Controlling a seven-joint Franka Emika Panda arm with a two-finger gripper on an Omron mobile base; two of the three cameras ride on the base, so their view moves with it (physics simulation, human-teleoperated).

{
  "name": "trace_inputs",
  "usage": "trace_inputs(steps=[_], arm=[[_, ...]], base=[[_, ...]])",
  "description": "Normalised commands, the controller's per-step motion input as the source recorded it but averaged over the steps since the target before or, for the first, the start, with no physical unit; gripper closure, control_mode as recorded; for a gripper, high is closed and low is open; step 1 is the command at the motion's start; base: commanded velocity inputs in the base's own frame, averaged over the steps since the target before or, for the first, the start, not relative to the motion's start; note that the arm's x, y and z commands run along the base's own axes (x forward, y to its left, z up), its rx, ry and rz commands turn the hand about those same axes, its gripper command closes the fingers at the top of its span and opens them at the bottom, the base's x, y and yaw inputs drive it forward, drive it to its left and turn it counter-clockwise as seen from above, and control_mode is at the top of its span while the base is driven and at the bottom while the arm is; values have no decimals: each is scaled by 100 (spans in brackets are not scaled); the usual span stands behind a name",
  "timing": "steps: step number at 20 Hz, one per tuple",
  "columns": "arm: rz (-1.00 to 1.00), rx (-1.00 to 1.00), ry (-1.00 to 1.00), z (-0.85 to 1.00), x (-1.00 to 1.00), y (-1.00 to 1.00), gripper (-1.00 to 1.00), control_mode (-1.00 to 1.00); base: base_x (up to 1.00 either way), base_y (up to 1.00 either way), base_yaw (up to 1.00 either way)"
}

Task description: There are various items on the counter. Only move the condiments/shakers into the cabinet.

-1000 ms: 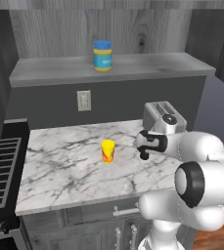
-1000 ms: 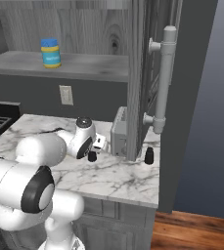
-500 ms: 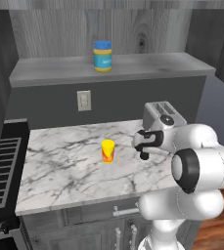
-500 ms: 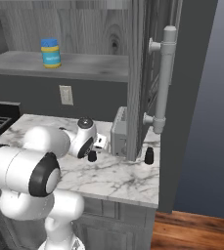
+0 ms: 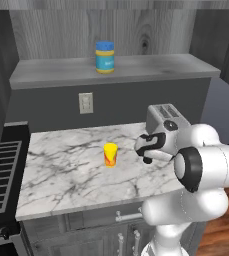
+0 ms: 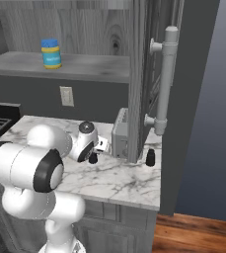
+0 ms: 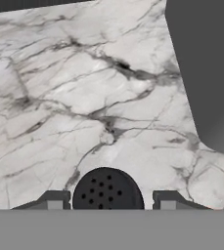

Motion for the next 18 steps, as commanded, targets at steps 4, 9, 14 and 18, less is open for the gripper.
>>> trace_inputs(steps=[4,9,14,18], arm=[[0,0,-5,9,-17,0,100,-100],[0,0,-27,91,-81,0,100,-100],[0,-1,-20,100,-91,0,100,-100],[0,0,-6,100,-86,0,100,-100]], base=[[0,0,0],[0,0,0],[0,0,0],[0,0,0]])
